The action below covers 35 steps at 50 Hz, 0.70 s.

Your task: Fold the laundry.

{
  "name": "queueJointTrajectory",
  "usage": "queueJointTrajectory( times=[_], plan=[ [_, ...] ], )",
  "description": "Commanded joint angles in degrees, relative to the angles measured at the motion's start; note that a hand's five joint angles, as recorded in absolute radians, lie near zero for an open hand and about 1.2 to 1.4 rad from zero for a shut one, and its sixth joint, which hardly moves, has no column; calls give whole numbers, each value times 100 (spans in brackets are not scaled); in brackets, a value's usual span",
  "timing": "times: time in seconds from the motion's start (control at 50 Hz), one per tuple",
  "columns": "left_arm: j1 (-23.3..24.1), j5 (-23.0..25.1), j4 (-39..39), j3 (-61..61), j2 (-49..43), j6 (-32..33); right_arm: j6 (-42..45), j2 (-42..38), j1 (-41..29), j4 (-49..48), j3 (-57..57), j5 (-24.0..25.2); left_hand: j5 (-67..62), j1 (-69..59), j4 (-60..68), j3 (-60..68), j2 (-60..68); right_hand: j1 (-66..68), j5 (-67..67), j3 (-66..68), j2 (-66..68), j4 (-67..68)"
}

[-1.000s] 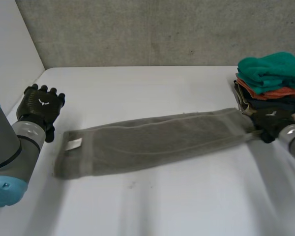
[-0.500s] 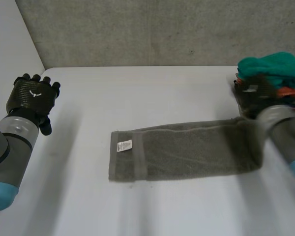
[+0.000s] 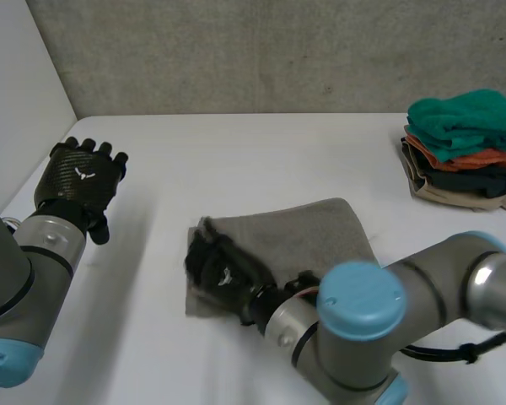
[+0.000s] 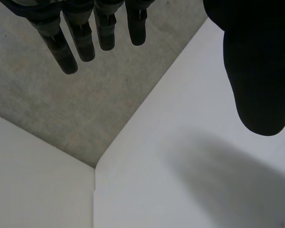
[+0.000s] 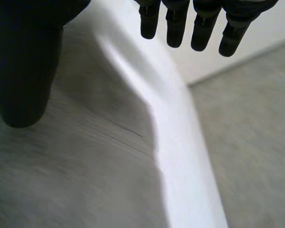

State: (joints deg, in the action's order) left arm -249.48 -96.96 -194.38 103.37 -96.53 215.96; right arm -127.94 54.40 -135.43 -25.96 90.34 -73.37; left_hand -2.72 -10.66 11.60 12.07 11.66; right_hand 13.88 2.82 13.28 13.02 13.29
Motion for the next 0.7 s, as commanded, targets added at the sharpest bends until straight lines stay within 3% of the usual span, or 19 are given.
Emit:
queueJointTrajectory(
  times=[0.02,0.1,0.18,0.26,0.32,0.34,0.36,0.42,0.5,0.58,0.64,0.7],
  plan=[
    [286,1,-21,-229,29,-1,-2401,1424,1229,187,686,-143,250,45,-138,-185,-145,-388,-282,-328,-302,-329],
    [549,-7,-38,-335,-59,-1,-3079,1468,1677,828,915,-160,250,45,-138,-185,-145,-388,-282,-328,-302,-329],
    [725,-16,-47,-361,-199,8,-2764,1406,2204,1479,1117,-318,250,45,-138,-185,-145,-381,-274,-321,-295,-322],
    [813,-25,-82,-379,-357,8,-2000,1170,2679,1612,1275,-617,250,45,-138,-185,-145,728,835,789,814,788],
    [849,-42,-82,-370,-375,8,-1358,941,2812,1673,1214,-828,250,45,-138,-185,-145,2924,3031,2984,3010,2983],
    [857,-42,-82,-361,-375,8,-1209,906,2803,1664,1205,-863,250,45,-138,-185,-145,4233,4339,4293,4319,4292],
    [857,-51,-73,-361,-375,8,-964,870,2786,1560,1188,-924,250,45,-138,-185,-145,6588,6695,6648,6674,6647],
    [857,-60,-73,-335,-358,8,-725,888,2785,1244,1065,-1074,250,45,-138,-185,-145,6612,6718,6672,6698,6671],
    [849,-69,-65,-300,-278,8,-452,958,2357,549,881,-1276,250,45,-138,-185,-145,6612,6718,6672,6698,6671],
    [840,-78,-47,-282,-164,25,-250,1046,1311,101,626,-1233,250,45,-138,-185,-145,6612,6718,6672,6698,6671],
    [831,-78,-47,-273,-76,17,-21,888,467,-146,476,-1066,250,45,-138,-185,-145,6612,6718,6672,6698,6671],
    [822,-78,-47,-265,-68,8,347,414,-280,-287,397,-549,250,45,-138,-185,-145,6612,6718,6672,6698,6671]
  ],
)
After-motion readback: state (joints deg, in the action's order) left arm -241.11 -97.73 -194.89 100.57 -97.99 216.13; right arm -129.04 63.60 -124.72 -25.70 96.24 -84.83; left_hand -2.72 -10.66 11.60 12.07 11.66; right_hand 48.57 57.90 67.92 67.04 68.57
